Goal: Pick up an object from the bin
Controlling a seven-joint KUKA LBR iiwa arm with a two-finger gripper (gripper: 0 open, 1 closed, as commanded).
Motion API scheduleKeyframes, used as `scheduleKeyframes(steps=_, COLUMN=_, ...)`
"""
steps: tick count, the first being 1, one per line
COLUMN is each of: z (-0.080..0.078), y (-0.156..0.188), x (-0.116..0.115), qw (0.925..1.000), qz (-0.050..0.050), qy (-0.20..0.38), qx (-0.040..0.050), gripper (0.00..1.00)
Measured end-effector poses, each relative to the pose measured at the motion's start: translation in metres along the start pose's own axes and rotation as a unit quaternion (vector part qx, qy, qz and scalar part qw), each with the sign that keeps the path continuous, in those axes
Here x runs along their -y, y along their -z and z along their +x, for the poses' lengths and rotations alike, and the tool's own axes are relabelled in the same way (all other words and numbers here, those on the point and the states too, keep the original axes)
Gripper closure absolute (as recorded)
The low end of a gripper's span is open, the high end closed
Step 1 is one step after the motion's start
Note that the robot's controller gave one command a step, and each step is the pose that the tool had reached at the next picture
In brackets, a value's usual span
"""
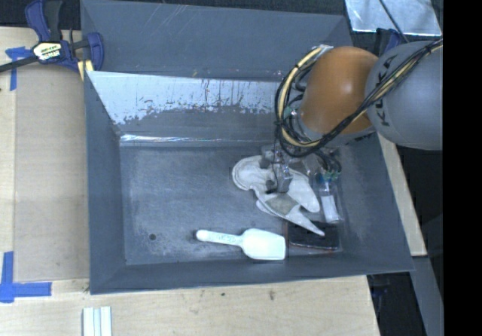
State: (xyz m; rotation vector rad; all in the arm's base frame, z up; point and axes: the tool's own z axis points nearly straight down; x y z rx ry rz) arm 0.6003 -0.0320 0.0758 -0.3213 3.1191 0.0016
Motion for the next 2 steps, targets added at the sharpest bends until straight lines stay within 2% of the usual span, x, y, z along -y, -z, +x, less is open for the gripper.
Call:
scheduleKeyframes(steps=1, z=0.0, y=0.0, x=0.0, qw=1.0, qz=0.0, qy=0.0, qx=0.0, gripper=1.0)
scheduleKeyframes(steps=2, z=-0.013, y=0.143, x=0.031, qw=0.9999, qz=0.001, qy=0.015, qx=-0.0006, gripper=1.0)
